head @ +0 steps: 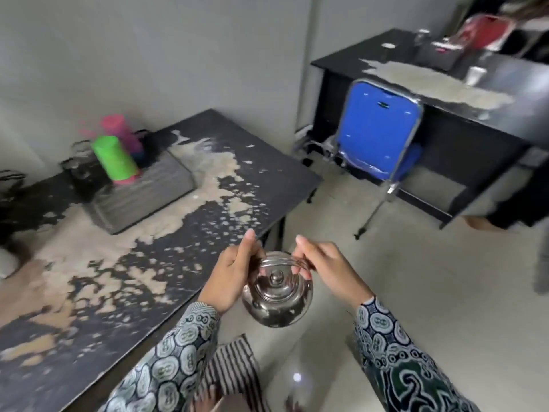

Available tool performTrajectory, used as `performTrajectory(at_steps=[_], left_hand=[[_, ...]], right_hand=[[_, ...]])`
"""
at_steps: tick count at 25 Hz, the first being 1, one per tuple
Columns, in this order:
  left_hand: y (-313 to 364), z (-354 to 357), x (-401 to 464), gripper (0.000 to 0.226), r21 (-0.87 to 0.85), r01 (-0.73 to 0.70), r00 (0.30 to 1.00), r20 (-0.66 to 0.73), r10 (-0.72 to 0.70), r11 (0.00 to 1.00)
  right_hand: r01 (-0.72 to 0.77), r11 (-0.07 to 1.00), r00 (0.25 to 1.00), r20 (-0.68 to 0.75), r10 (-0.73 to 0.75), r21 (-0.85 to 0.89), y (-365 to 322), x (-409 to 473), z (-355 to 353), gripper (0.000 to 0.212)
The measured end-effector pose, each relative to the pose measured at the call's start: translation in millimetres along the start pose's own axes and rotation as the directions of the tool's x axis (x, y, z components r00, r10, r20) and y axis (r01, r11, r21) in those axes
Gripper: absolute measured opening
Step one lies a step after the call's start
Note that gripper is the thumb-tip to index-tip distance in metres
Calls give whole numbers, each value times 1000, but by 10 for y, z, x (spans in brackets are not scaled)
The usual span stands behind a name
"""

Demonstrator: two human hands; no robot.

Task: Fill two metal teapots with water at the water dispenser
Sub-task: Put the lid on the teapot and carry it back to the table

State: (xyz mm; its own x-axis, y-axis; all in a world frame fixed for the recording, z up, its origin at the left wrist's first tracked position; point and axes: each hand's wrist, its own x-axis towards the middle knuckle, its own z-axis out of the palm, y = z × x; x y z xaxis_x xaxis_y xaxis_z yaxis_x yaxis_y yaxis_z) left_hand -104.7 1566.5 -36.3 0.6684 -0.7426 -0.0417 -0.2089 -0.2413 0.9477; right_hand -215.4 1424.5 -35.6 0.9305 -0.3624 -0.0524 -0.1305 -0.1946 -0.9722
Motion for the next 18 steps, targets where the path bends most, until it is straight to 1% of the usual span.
performTrajectory(at_steps=[2, 4, 9, 12, 15, 18], left_hand=[[226, 587, 200, 69, -15, -20, 992, 124, 22, 1000], [405, 1054, 412, 64, -30, -47, 973, 225, 53, 998], [752, 2185, 1070, 68, 32, -143, 882, 457, 112, 989], [957, 2900, 1553, 65, 10, -188, 820, 552, 151, 982], [1211, 3586, 2067, 65, 2, -214, 777, 606, 169, 977], [1514, 4232, 2585, 62, 1, -188, 750, 646, 143, 982]], right_hand=[[-38, 999, 989, -142, 37, -9, 145, -287, -544, 49], [-66, 998, 966, -251, 67, 14, 255, -492, -988, 49], [-129, 989, 871, -468, 147, 71, 538, -815, -2028, 49], [-141, 984, 811, -558, 176, 107, 765, -845, -2734, 49], [-142, 981, 772, -605, 195, 134, 959, -790, -3491, 49], [-160, 970, 730, -639, 241, 183, 1111, -653, -4271, 47]])
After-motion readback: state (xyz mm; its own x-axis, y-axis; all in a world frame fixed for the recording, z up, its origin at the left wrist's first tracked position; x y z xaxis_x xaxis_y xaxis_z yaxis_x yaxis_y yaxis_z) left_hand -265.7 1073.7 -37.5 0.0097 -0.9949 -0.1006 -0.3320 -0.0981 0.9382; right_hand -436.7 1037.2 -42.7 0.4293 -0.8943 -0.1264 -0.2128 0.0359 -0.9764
